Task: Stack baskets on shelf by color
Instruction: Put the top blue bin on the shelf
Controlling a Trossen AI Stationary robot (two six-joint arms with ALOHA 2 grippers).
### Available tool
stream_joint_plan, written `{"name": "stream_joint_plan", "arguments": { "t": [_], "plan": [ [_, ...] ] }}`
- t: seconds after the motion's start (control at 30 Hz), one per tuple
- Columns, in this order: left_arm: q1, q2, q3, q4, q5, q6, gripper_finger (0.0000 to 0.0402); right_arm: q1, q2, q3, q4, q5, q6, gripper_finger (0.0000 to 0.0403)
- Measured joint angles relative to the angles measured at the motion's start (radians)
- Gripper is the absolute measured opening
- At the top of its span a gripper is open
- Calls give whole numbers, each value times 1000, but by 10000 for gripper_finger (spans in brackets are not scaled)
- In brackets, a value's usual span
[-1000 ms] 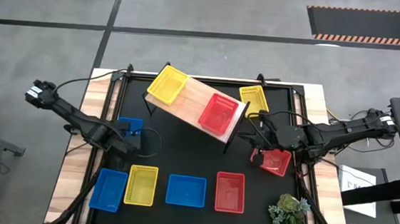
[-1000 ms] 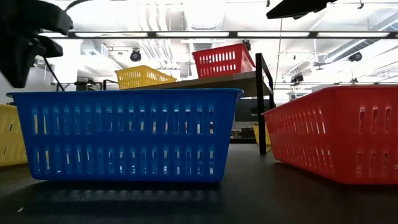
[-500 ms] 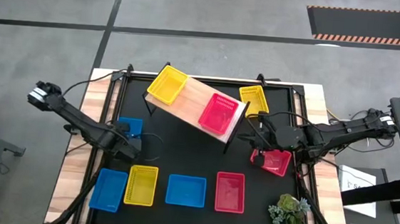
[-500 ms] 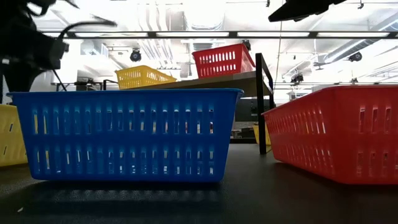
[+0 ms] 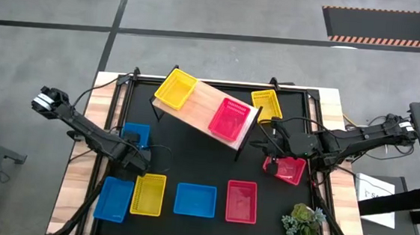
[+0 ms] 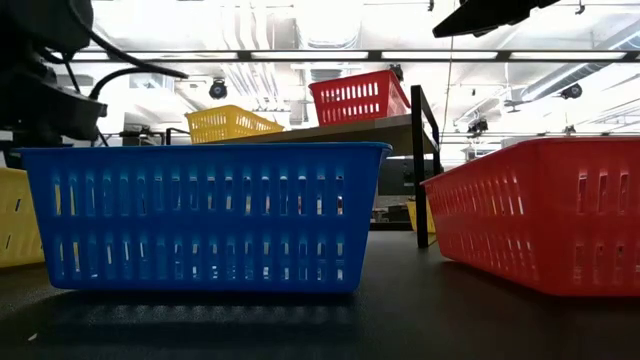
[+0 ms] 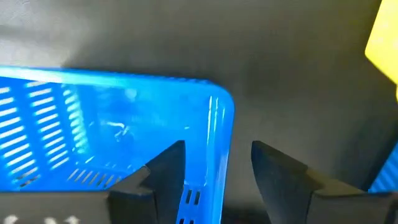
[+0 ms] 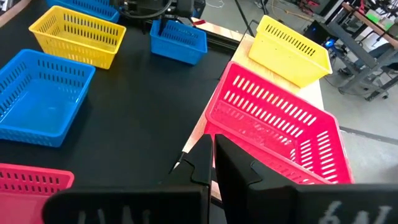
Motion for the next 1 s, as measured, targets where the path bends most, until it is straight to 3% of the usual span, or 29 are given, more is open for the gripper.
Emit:
{"name": "stream_joint_plan", "arguments": {
  "t": [0.23, 0.5, 0.77, 1.0],
  "plan": [
    [0, 10, -23, 19, 0, 4, 109, 0, 0, 0, 0, 0, 0, 9],
    [0, 7, -23, 19, 10, 18, 8, 0, 0, 0, 0, 0, 0, 9],
    [0, 7, 35, 4, 14, 18, 1, 0, 0, 0, -1, 0, 0, 9],
    [0, 8, 188, -62, 21, 18, 0, 0, 0, 0, -5, 0, 0, 9]
  ]
}}
